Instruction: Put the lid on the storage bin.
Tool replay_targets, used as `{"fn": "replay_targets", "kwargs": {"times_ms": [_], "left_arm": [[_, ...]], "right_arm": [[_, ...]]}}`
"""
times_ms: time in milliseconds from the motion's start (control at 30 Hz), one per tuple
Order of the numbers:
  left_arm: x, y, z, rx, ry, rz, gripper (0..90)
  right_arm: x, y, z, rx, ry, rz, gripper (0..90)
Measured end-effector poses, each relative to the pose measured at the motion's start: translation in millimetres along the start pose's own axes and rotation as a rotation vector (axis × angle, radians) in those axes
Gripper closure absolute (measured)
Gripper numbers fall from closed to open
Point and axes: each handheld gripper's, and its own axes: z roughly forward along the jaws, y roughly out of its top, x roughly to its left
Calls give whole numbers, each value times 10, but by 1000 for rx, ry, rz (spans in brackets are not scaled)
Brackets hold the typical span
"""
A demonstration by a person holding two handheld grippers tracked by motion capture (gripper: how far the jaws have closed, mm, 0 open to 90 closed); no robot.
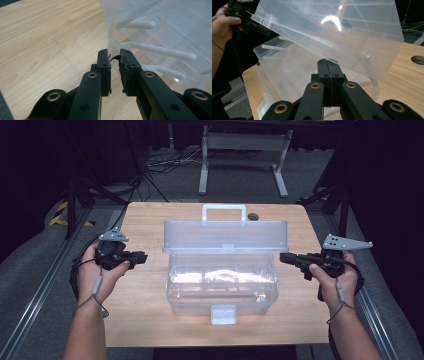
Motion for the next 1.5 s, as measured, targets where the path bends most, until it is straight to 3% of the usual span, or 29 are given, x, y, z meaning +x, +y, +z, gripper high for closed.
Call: {"fn": "replay_targets", "kwargs": {"times_ms": [167, 433, 500, 567, 667, 1500], "left_arm": [[-1, 0, 37, -2, 14, -6, 754], [31, -21, 143, 18, 54, -25, 713], [34, -27, 164, 19, 57, -27, 708], [68, -54, 186, 1, 30, -49, 706], [91, -75, 191, 17, 58, -63, 706], [94, -98, 172, 22, 64, -79, 654]], "right_arm": [[10, -76, -13, -35, 22, 21, 900], [55, -93, -5, -6, 36, 5, 900], [71, -99, -24, 8, 34, 1, 900], [87, -102, -39, 16, 31, -3, 900], [112, -106, -48, 36, 29, -7, 900], [214, -211, -80, 203, 46, -22, 900]]}}
